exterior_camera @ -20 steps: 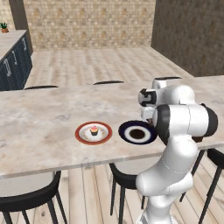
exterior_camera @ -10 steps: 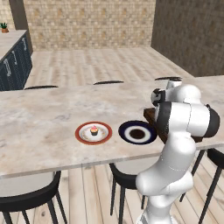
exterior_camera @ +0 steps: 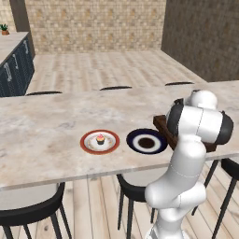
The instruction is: Move the dessert items from the plates to the tray.
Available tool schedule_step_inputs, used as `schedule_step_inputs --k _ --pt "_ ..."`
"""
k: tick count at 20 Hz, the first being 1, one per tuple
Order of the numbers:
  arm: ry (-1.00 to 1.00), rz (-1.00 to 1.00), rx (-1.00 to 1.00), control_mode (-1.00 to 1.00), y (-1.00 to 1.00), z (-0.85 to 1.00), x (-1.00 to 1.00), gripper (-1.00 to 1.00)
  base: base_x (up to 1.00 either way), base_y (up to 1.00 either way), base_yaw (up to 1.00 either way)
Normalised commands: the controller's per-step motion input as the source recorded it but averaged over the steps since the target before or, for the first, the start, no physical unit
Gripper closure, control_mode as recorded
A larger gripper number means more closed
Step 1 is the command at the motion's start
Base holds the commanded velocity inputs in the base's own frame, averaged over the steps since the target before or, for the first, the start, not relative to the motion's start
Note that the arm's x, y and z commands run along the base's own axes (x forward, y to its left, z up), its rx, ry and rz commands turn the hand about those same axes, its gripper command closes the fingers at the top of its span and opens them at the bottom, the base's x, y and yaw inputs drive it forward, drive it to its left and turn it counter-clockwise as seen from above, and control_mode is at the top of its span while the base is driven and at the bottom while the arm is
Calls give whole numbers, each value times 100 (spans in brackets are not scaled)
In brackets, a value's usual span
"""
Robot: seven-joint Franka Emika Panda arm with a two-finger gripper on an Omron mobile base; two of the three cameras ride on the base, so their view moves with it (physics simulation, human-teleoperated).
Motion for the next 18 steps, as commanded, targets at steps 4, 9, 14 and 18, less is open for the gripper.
schedule_step_inputs --k 4,9,14,18 --pt "0 0 0 -100 -3 -22 -19 100 0 0 0" --pt "0 0 0 -100 0 -21 -10 100 0 0 0" --pt "0 0 0 -100 0 -17 -1 100 0 0 0" --pt "0 0 0 -100 0 0 0 -100 0 0 0"
